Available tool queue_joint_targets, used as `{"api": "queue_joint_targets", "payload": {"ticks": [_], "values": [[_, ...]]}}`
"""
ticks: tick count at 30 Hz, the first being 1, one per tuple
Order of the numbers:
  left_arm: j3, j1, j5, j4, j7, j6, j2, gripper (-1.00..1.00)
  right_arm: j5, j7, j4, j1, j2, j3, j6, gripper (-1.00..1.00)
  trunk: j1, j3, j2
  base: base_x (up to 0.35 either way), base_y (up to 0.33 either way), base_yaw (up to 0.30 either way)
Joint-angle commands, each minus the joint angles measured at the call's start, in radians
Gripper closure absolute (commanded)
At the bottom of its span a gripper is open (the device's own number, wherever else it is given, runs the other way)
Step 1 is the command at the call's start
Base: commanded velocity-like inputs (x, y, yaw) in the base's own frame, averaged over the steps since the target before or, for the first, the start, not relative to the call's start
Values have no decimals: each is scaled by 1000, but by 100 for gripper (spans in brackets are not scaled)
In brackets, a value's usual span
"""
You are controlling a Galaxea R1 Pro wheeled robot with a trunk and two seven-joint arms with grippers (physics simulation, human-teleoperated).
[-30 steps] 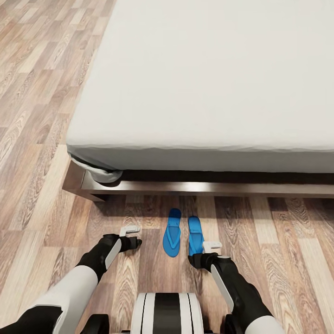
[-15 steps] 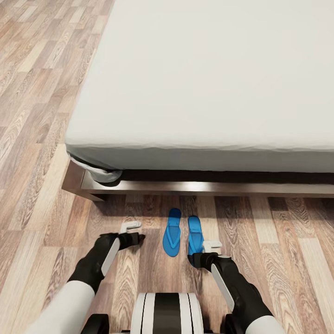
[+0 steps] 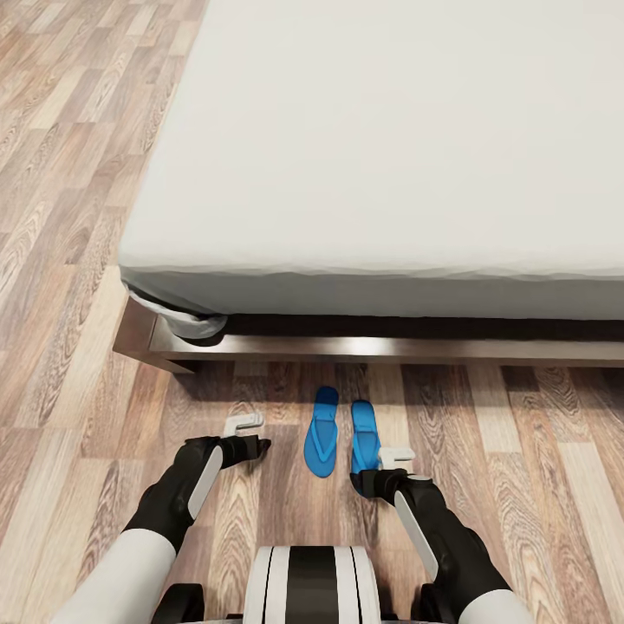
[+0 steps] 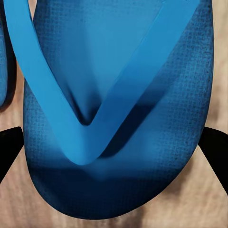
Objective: In the bedroom, move the book from the bed onto either nightstand, and place the two sandals side by side next to the bed.
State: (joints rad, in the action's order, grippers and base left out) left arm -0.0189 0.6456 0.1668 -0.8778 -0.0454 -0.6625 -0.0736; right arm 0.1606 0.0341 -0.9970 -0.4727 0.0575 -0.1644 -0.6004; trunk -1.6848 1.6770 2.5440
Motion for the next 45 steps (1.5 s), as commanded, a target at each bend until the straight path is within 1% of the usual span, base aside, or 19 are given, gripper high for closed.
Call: {"api": "queue_joint_targets", "payload": {"ticks": [1, 3, 4, 19, 27, 32, 40, 43, 45], "values": [[0, 0, 5, -1, 1, -5, 0, -100, -21, 3, 24, 0, -1, 5, -6, 100, 0, 0, 0, 0, 0, 0], [0, 0, 5, 0, 1, -5, 0, -100, -21, 3, 24, 0, -1, 5, -6, 100, 0, 0, 0, 0, 0, 0], [0, 0, 5, 1, 1, -5, 0, -100, -21, 3, 24, -1, -1, 5, -6, -100, 0, 0, 0, 0, 0, 0], [0, 0, 6, 5, 0, -4, 1, -100, -21, 3, 20, 0, -1, 5, -5, -100, 0, 0, 0, 0, 0, 0], [1, 0, 9, 5, 1, -5, 2, -100, -21, 6, -45, 2, 3, 7, -7, -100, 3, -30, -2, 0, 0, 0], [1, 0, 10, 6, 1, -5, 2, -100, -21, 6, -90, 6, 4, 4, -22, -100, 6, -50, -3, 0, 0, 0], [0, 0, 8, 7, 2, -5, 3, -100, -21, 6, -117, 11, 5, 4, -28, -100, 9, -81, -5, 0, 0, 0], [0, 0, 8, 8, 2, -5, 3, -100, -21, 6, -136, 12, 5, 3, -46, -100, 11, -92, -6, 0, 0, 0], [0, 0, 8, 8, 5, -5, 4, -100, -20, 6, -167, 13, 1, 2, -76, -100, 11, -100, -6, 0, 0, 0]]}}
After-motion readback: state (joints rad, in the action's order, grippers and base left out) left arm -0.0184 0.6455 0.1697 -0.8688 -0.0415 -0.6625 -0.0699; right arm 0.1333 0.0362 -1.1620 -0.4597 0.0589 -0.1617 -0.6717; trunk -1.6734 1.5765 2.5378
